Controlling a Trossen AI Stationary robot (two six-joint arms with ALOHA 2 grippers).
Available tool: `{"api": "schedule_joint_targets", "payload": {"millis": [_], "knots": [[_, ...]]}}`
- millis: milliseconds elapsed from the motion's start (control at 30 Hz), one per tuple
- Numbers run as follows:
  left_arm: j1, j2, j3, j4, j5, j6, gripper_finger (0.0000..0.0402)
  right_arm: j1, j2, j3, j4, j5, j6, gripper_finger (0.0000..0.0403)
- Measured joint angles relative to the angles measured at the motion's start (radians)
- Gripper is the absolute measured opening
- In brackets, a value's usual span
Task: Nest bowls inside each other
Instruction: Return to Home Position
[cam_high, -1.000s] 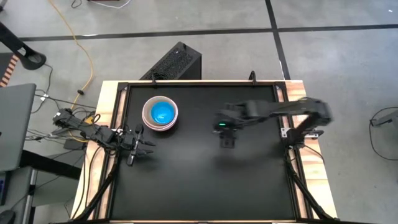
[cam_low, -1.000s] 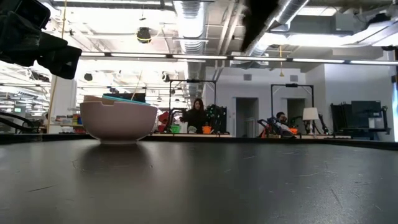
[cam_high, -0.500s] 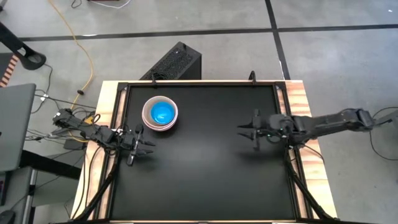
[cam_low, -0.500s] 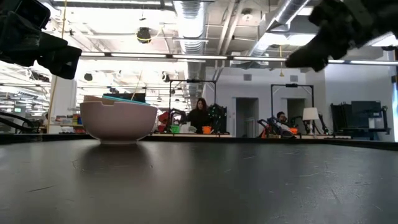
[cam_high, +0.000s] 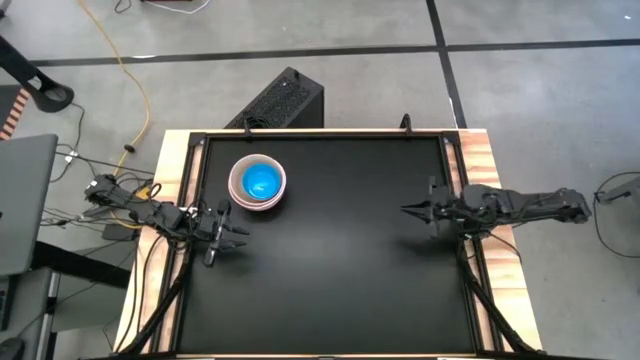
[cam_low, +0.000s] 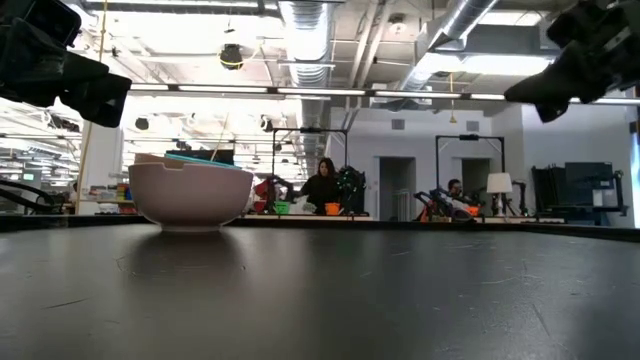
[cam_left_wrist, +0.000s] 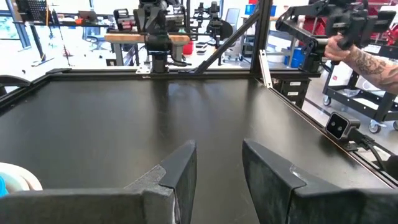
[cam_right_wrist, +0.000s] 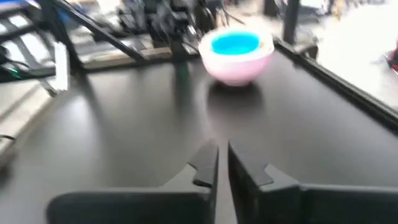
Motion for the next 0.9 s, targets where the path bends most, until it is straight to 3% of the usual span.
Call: {"api": "schedule_joint_targets", "payload": {"millis": [133,300,633,900], "knots": [[0.000,0.000,0.000,0.000,0.000,0.000,0.0118,0.010,-0.122,-0.031,0.038,-0.045,-0.030,0.0010],[0.000,0.000,0.000,0.000,0.000,0.000,0.0118,0.008,-0.240,-0.151,0.127,-0.053,-0.048,0.0011],[0.000,0.000,0.000,0.000,0.000,0.014,0.0118,0.007,-0.237,-0.240,0.253,-0.165,-0.071,0.0009],[0.000,0.000,0.000,0.000,0.001,0.016,0.0118,-0.022,-0.237,-0.241,0.257,-0.118,-0.058,0.0017]]}}
